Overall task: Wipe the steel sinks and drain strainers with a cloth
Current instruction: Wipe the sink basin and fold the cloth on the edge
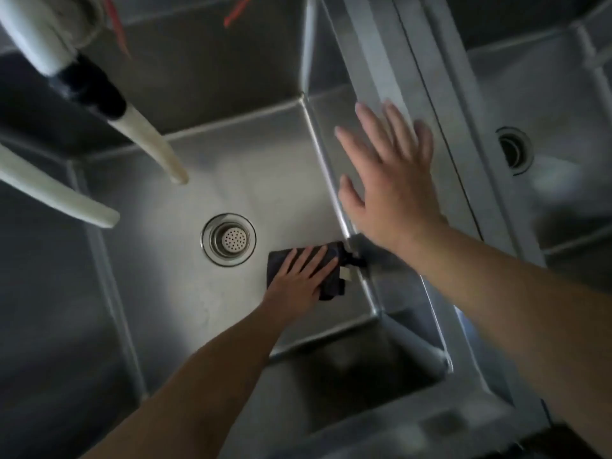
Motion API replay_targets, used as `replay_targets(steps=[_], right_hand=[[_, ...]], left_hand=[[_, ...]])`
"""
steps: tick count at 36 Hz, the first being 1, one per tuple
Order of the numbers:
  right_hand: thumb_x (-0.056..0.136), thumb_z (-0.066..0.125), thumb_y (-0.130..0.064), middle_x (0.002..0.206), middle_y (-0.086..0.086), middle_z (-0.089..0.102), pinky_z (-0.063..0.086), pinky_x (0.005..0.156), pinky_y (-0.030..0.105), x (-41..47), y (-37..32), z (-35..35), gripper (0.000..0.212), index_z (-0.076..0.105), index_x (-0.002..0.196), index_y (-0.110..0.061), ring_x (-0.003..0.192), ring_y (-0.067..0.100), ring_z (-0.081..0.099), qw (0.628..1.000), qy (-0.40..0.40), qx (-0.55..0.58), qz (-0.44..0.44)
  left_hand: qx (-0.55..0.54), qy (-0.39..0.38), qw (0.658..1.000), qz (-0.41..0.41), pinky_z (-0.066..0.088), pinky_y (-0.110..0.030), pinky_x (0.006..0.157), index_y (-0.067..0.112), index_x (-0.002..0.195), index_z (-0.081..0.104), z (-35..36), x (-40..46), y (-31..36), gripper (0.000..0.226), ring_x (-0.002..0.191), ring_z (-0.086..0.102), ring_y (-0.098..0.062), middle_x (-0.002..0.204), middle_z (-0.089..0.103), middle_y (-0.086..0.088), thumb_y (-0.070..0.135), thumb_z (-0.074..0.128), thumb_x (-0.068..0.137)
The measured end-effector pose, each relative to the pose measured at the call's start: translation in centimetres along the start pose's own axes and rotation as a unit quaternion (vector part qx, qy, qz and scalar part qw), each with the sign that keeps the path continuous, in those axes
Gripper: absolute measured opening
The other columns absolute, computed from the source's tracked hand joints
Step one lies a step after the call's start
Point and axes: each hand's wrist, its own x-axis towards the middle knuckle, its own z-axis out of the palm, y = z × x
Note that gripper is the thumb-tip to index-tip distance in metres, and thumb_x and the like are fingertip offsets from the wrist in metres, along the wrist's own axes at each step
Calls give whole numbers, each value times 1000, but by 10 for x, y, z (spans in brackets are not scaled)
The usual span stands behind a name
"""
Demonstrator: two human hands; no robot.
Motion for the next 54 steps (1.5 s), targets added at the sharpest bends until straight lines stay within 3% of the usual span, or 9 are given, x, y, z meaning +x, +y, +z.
replay_targets(steps=[6, 14, 22, 25, 27, 31, 44, 50, 54], right_hand=[[92, 59, -25, 143, 8, 57, 21, 116, 62, -148, -37, 9, 26, 73, 109, -12, 147, 34, 32, 996, -33, 78, -43], [94, 50, -50, 153, 8, 46, 21, 117, 58, -222, -44, 14, 51, 65, 129, -16, 150, 31, 25, 990, -114, 77, 15], [95, 40, -51, 130, 4, 67, 27, 113, 57, -220, -48, 17, 54, 67, 123, -14, 142, 28, 40, 985, -170, 31, 27], [93, 38, -50, 117, 6, 73, 32, 109, 54, -219, -50, 16, 55, 69, 118, -13, 135, 28, 50, 982, -183, 27, 33], [92, 37, -50, 112, 10, 74, 35, 106, 51, -218, -50, 14, 56, 70, 116, -12, 128, 30, 56, 980, -195, 29, 39], [92, 38, -50, 106, 7, 75, 40, 99, 44, -216, -50, 12, 54, 71, 116, -13, 111, 27, 65, 975, -215, 38, 40], [91, 45, -49, 111, 9, 74, 41, 104, 51, -217, -49, 14, 53, 71, 118, -12, 120, 30, 61, 978, -196, 46, 57], [91, 44, -50, 117, 6, 72, 40, 104, 47, -217, -50, 12, 53, 70, 120, -13, 122, 27, 59, 974, -213, 48, 55], [90, 44, -49, 116, 5, 72, 39, 103, 46, -216, -51, 10, 53, 70, 119, -13, 121, 27, 60, 971, -224, 48, 66]], left_hand=[[4, -1, 1000, -9, 23, -46, 120, 32, 157, 24, 2, -56, -26, 68, 149, 28, -29, 164, 26, -6, 40, 53, 95], [-23, -2, 965, -263, 20, -54, 118, 23, 160, 11, 8, -150, -106, 68, 149, 20, -41, 166, 12, -14, 44, 41, 103], [-186, 50, 777, -600, 6, -54, 122, 30, 158, -9, 22, -165, -96, 72, 153, 3, -36, 168, -9, -7, 45, 33, 102], [-254, 80, 693, -670, 2, -52, 122, 28, 158, -10, 9, -128, -74, 72, 153, 0, -37, 167, -10, -8, 43, 33, 103], [-268, 85, 677, -680, 3, -52, 122, 28, 159, -9, 4, -108, -64, 73, 153, 1, -37, 168, -8, -9, 44, 34, 102], [-261, 97, 725, -630, 1, -54, 121, 28, 159, -6, -1, -74, -53, 74, 153, 0, -37, 167, -8, -9, 44, 37, 101], [-228, 159, 728, -627, -5, -55, 120, 34, 159, -2, -23, 23, -137, 70, 153, -2, -36, 168, -5, -6, 54, 24, 97], [-171, 87, 911, -364, -6, -56, 119, 34, 159, 0, -25, 46, -72, 70, 153, -5, -38, 168, -3, -7, 56, 25, 97], [-85, 50, 969, -226, -15, -51, 117, 31, 159, -2, -9, 36, -20, 71, 153, -7, -37, 168, -6, -8, 55, 24, 97]])
